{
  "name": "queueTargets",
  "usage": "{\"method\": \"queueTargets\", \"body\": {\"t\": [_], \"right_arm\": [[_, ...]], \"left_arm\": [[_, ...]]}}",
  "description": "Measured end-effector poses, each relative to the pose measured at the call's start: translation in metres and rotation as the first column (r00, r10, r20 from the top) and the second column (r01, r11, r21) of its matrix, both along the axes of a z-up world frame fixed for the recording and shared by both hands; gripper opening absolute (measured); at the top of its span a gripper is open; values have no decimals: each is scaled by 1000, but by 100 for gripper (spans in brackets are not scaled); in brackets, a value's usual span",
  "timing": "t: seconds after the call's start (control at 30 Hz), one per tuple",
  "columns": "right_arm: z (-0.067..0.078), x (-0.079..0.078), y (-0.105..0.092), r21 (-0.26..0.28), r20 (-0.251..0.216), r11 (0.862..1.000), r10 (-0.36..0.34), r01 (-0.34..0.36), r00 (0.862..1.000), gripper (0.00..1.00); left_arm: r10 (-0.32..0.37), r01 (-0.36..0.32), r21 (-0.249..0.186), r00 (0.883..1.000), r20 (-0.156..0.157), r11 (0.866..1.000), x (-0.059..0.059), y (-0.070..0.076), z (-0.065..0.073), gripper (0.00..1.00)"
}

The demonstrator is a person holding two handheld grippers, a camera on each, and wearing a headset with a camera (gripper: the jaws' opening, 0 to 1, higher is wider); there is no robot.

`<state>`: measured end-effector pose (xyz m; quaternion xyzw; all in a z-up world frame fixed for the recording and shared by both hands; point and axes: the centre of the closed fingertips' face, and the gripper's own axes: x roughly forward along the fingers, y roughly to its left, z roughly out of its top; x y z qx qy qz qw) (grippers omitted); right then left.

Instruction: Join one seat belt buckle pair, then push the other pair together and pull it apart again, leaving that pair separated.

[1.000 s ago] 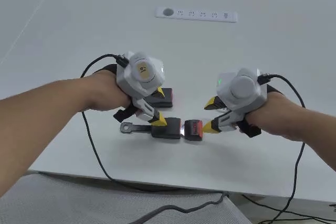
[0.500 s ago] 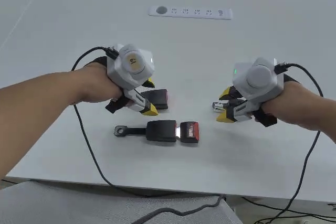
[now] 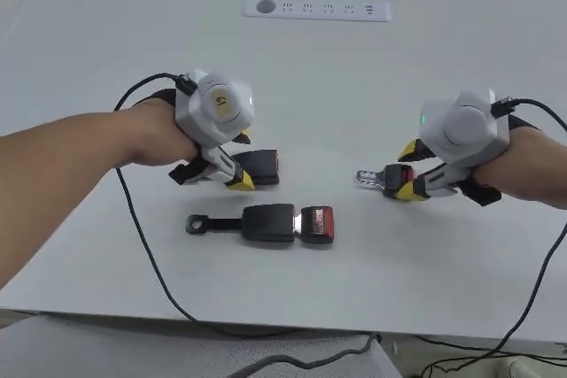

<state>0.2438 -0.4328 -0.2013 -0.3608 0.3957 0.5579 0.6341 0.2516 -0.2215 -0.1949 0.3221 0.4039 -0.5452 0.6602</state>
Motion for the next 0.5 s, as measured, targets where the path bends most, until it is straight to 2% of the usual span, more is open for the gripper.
{"method": "queueTargets", "body": {"t": [0.1,0.13,0.27,0.33,0.4,0.5], "right_arm": [[-8,1,-5,-10,-11,1000,0,-1,1000,32],[-10,1,-7,-14,-16,1000,1,-2,1000,32],[-8,1,-3,-17,-26,1000,10,-11,1000,32],[-9,2,-2,-17,-28,1000,16,-17,999,33],[-9,2,-2,-14,-32,1000,19,-19,999,33],[-10,2,-2,-10,-42,1000,26,-27,999,33]], "left_arm": [[-13,13,1,1000,-12,1000,0,2,-6,42],[-16,16,6,1000,-15,1000,-1,3,-5,42],[-37,37,15,999,-32,999,-4,4,-11,39],[-49,49,7,999,-20,999,-2,2,-13,37],[-31,31,10,999,-27,999,1,3,-14,36],[-48,48,8,999,-22,999,0,3,-14,35]]}}
